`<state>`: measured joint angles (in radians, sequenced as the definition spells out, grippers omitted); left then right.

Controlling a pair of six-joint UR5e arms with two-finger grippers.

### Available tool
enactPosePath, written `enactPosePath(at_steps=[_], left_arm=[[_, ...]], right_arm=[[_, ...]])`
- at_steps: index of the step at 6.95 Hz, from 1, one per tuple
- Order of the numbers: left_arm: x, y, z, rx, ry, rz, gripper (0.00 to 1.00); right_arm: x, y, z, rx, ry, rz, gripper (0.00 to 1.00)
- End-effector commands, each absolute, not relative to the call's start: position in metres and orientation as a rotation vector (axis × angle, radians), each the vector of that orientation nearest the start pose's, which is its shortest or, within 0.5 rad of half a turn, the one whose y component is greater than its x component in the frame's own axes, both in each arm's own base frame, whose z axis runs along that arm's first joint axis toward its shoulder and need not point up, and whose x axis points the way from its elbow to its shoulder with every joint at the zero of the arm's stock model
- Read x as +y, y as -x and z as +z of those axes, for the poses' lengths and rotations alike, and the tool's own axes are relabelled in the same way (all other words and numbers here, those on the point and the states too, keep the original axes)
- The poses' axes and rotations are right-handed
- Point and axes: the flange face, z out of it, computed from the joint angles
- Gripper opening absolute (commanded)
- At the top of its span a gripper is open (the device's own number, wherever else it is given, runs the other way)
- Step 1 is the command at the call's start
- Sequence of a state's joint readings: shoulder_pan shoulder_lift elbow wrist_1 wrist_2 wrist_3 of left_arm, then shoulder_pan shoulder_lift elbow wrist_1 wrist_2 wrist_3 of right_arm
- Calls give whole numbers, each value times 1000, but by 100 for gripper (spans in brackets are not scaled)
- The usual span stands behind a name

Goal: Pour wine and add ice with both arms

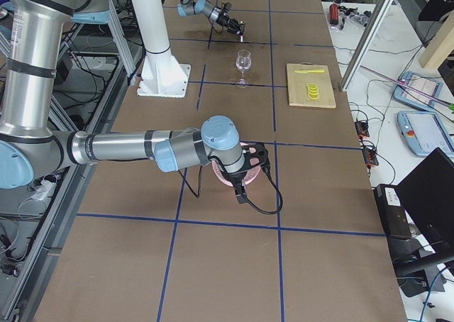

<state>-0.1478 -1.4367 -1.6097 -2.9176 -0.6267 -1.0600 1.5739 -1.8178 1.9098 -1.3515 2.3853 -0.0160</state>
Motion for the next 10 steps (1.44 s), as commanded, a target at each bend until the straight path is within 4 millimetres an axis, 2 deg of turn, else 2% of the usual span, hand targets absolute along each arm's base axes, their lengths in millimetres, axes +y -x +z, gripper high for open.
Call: enactPosePath(at_steps=[1,4,5,6,7,9,10], left_arm=[[-274,-384,544,818,-1129,-290,16],[-277,-378,545,794,-1150,-298,0],[-277,-373,546,799,-1156,-311,0],[-275,-361,540,902,-1164,-370,0],[-274,-354,538,897,-1196,-340,0],[-271,-338,528,865,-1319,-210,0],[-271,-335,519,787,-1395,-107,0]], right_arm=[[-402,-62,573,-805,-301,-138,100],[-402,-62,572,-805,-303,-139,100],[-402,-62,572,-805,-303,-139,100],[-402,-62,572,-805,-301,-137,100],[-402,-62,572,-805,-301,-137,100],[-402,-62,572,-805,-302,-137,100],[-402,-62,572,-805,-302,-137,100]])
